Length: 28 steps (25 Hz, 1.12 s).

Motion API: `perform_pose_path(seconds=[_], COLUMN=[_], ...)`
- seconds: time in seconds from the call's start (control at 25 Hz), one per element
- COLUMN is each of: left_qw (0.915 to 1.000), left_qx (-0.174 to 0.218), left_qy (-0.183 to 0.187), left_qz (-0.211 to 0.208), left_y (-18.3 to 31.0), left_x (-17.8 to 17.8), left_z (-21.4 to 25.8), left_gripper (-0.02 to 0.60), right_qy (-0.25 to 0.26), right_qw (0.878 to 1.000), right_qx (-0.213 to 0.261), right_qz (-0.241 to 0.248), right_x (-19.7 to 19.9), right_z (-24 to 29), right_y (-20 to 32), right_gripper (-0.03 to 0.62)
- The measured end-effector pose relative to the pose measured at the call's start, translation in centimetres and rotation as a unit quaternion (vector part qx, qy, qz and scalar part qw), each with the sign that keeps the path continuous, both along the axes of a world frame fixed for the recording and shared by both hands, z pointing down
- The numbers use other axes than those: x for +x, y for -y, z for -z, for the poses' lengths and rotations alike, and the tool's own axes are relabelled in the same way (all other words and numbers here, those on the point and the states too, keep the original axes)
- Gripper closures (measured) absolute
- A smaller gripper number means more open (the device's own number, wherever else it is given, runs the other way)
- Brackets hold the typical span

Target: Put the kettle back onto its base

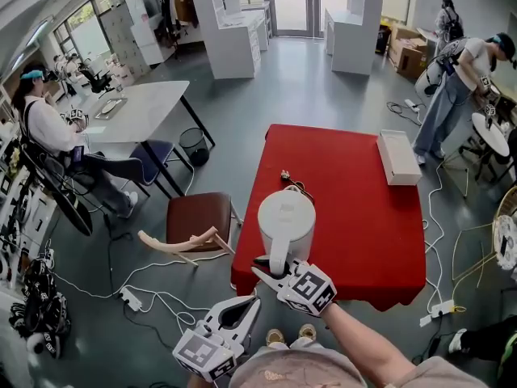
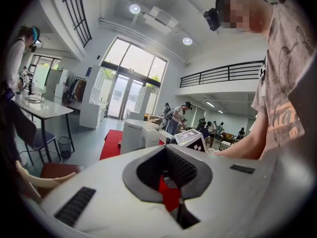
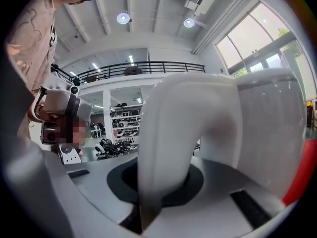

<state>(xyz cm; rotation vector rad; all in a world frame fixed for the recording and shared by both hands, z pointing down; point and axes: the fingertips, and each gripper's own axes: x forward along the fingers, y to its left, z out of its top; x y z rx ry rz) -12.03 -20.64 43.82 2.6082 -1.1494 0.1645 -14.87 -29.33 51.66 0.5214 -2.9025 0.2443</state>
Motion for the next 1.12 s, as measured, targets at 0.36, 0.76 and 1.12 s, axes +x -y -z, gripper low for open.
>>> perform_pose_path(seconds=[0.36, 0.76, 1.12], left_qw=[1.0000, 1.0000, 1.0000], left_qx=[-0.003, -0.001, 0.002], left_qy=[-0.003, -0.004, -0.005], left_qz=[0.000, 0.004, 0.004], left_y=[-0.6, -1.2, -1.8], left_x=[0.3, 0.1, 0.1], left_z=[-0.2, 0.0, 0.2], left_gripper=[0.583, 0.583, 0.583], right_qy=[-0.006, -0.007, -0.070], right_qw=[1.000, 1.000, 0.996], right_qx=[0.005, 0.022, 0.003], right_qz=[-0.001, -0.012, -0.047], right_x=[0.3, 0.4, 1.9], right_z=[-0.9, -1.6, -4.5], right_y=[-0.6, -1.3, -1.8], right_gripper=[0.528, 0.510, 0.345])
